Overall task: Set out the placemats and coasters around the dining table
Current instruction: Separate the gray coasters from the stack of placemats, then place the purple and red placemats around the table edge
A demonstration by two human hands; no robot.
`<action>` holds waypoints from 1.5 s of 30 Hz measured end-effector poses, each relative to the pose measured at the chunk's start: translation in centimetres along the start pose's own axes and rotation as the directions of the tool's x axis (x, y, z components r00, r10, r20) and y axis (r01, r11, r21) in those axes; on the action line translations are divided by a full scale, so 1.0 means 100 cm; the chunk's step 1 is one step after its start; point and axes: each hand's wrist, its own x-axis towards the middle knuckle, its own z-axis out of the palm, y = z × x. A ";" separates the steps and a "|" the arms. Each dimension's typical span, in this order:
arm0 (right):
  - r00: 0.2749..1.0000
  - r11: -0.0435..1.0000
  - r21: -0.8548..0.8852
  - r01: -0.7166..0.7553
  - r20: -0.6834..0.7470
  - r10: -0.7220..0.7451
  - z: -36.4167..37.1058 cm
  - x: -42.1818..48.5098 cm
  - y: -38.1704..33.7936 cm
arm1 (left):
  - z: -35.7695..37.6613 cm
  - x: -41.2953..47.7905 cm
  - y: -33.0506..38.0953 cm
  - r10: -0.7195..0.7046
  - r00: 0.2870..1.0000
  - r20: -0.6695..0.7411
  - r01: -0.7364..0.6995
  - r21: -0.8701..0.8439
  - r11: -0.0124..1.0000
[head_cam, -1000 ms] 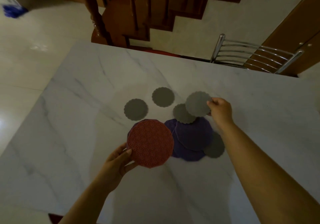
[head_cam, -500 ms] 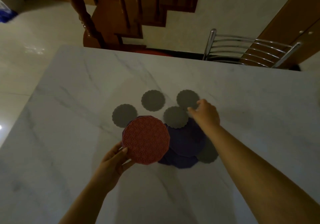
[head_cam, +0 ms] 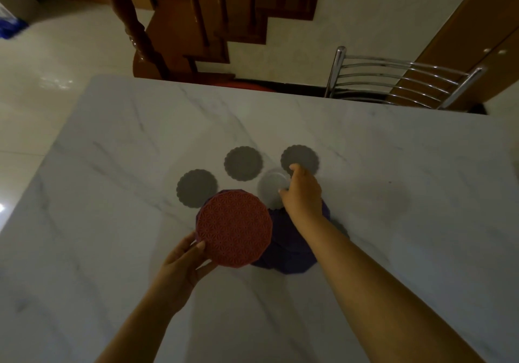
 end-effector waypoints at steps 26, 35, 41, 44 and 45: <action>0.974 0.966 -0.248 0.078 0.225 -0.021 -0.027 -0.043 0.064 | -0.002 -0.008 -0.003 -0.006 1.000 0.025 0.006 0.033 0.999; 0.972 0.959 -0.263 -0.104 0.178 0.154 -0.021 -0.051 0.045 | -0.012 -0.013 -0.008 -0.007 1.000 0.029 0.006 0.018 1.000; 0.993 0.983 -0.150 -0.108 0.040 0.115 -0.029 -0.062 0.035 | -0.016 -0.016 -0.009 -0.001 0.997 0.072 0.000 0.017 1.000; 0.995 0.993 0.077 -0.086 -0.052 0.090 -0.047 -0.066 0.039 | -0.019 -0.016 -0.010 -0.001 0.997 0.083 0.000 0.010 1.000; 0.994 0.985 0.148 -0.084 -0.052 0.092 -0.054 -0.067 0.041 | -0.019 -0.017 -0.009 -0.002 0.996 0.088 0.001 0.007 1.000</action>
